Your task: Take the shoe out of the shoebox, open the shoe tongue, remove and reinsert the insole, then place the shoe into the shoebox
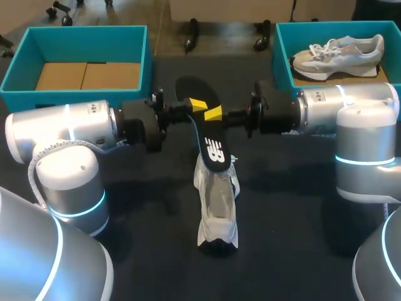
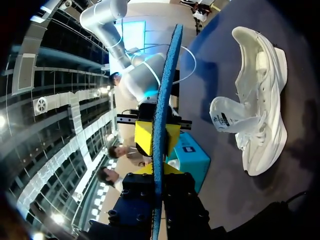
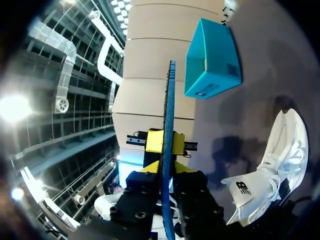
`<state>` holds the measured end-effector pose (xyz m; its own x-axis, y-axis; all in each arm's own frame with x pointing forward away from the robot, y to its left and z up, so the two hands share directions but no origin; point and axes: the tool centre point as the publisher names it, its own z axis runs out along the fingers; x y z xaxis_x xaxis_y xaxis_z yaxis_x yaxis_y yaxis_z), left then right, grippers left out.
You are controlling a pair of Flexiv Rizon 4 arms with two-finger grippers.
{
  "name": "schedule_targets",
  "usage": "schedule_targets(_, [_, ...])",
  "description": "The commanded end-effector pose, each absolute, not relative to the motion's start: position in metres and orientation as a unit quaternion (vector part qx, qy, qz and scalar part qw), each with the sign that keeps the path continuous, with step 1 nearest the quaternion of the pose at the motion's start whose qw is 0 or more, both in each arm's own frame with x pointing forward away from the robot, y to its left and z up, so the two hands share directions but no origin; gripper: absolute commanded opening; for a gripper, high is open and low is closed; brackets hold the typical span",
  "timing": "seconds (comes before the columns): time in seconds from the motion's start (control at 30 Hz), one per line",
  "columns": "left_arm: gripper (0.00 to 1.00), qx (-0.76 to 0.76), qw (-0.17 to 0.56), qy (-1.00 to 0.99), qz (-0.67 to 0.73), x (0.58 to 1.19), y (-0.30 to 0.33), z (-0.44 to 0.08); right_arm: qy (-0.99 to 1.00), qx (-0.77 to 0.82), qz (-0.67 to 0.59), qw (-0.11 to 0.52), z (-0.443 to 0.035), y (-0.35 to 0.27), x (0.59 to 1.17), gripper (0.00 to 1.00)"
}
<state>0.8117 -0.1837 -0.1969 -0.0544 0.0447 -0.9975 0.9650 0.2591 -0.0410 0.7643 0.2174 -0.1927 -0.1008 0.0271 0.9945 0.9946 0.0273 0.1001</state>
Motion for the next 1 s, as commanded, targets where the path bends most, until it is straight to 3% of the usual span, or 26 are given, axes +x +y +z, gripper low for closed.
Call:
schedule_targets(0.03, [0.00,0.429,0.532,0.587,-0.435,0.804,-0.174,-0.194,-0.550,-0.464,-0.517,0.463,-0.188,0.205,0.761,1.00])
schedule_targets(0.2, [0.00,0.427,0.513,0.593,-0.450,0.794,-0.159,-0.190,-0.585,-0.439,-0.518,0.443,-0.190,0.181,0.759,1.00])
schedule_targets(0.3, [0.00,0.429,0.499,0.598,-0.457,0.786,-0.151,-0.187,-0.654,-0.461,-0.457,0.389,-0.194,0.174,0.755,1.00])
schedule_targets(0.73, [0.00,0.432,0.414,0.626,-0.500,0.743,-0.137,-0.196,-0.654,-0.461,-0.457,0.389,-0.194,0.174,0.755,1.00])
schedule_targets(1.0, [0.00,0.425,0.356,0.639,-0.533,0.718,-0.134,-0.201,-0.804,-0.369,-0.314,0.345,-0.181,0.150,0.751,1.00])
